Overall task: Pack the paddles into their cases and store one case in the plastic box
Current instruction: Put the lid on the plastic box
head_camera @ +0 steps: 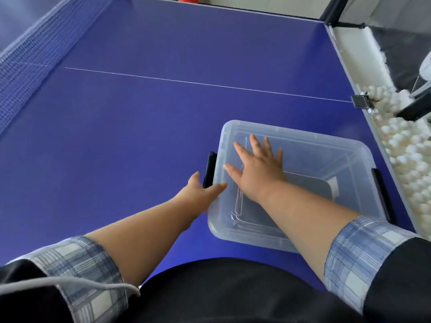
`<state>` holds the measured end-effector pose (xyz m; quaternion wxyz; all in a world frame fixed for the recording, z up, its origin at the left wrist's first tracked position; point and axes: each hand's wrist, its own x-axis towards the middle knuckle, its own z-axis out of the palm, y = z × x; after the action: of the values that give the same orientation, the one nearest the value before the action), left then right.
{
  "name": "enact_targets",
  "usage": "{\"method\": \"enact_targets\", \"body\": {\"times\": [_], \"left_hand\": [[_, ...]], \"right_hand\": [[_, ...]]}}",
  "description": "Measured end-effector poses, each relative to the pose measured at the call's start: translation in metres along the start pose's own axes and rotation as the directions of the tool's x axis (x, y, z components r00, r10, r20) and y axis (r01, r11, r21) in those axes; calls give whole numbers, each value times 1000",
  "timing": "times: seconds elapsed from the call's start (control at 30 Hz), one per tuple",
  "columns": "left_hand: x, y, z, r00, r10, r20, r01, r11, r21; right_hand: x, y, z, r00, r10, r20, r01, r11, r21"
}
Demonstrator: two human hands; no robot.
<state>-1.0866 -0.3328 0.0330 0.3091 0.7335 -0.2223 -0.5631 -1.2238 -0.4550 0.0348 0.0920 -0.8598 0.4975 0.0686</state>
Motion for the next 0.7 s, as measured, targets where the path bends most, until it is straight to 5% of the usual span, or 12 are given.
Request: {"method": "enact_targets", "body": {"times": [0.1,0.2,0.4,0.7], "left_hand": [[20,10,-9,996,62,62,-49,980,-193],[25,22,-7,989,146,-24,-147,985,-93],[30,23,6,954,284,93,-261,945,-198],[34,27,17,943,330,49,-327,943,-63]], "right_hand": [[0,-1,4,999,14,-32,-15,1000,-24],[0,-2,6,998,55,-38,-57,996,-65],[3,-2,8,995,93,-37,-95,993,-75],[12,-2,14,994,113,-15,-113,991,-68]]}}
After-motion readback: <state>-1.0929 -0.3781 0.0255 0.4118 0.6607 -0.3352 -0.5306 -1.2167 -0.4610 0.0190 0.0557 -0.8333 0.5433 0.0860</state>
